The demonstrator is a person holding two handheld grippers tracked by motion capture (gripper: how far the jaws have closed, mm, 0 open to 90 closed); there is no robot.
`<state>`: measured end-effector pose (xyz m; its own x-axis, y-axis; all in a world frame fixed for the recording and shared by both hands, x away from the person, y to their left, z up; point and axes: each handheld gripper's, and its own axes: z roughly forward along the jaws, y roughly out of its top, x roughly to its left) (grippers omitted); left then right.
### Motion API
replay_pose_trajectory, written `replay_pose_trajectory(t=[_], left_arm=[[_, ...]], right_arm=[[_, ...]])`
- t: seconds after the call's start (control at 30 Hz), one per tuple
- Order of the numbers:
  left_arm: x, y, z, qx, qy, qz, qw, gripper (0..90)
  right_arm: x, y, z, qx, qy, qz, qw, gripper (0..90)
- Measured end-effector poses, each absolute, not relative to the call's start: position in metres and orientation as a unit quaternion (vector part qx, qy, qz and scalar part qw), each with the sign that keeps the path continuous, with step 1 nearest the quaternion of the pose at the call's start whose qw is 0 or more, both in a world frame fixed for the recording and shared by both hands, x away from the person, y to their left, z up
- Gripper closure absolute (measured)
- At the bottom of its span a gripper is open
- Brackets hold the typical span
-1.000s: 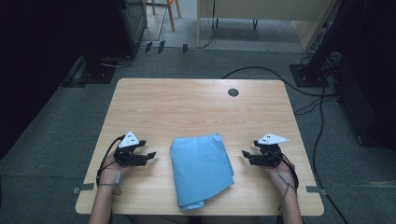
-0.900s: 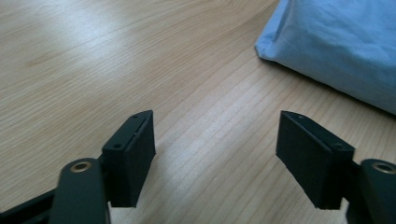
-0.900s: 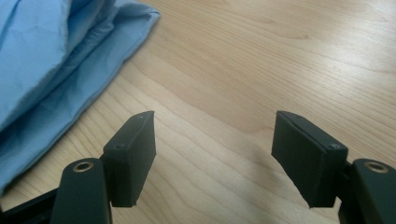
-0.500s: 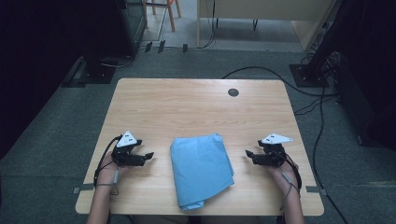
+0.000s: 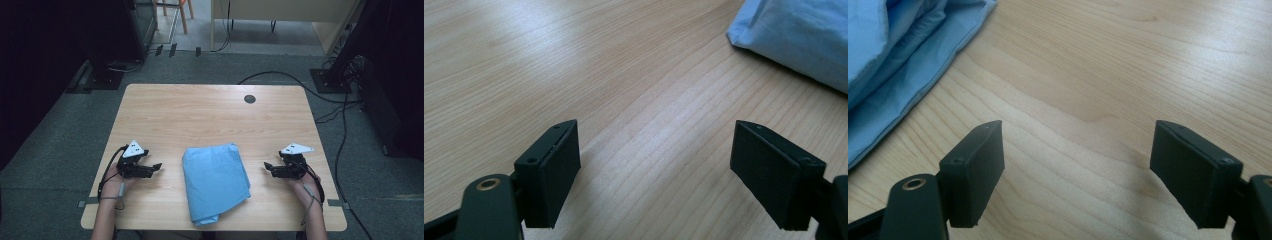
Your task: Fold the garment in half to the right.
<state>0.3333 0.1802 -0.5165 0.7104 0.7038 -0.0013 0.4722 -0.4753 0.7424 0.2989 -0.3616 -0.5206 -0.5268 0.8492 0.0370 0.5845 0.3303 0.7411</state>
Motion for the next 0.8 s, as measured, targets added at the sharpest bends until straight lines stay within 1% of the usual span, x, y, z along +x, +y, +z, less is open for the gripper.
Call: replay_pose_trajectory(t=[0.43,0.53,0.67,0.8], left_arm=[[0.3344,0.1829,-0.5202,0.841,0.354,0.156,0.378,20.2],[0.3341,0.1821,-0.5213,0.841,0.351,0.163,0.378,20.1],[0.3337,0.1814,-0.5214,0.843,0.350,0.165,0.375,20.1],[0.3336,0.1814,-0.5214,0.843,0.349,0.165,0.375,20.1]], right_arm=[[0.2994,-0.3662,-0.5243,0.459,0.794,0.357,0.179,20.3],[0.2994,-0.3663,-0.5265,0.457,0.791,0.361,0.187,20.1],[0.2993,-0.3664,-0.5287,0.453,0.790,0.365,0.193,17.1],[0.2990,-0.3648,-0.5290,0.452,0.791,0.363,0.196,16.2]])
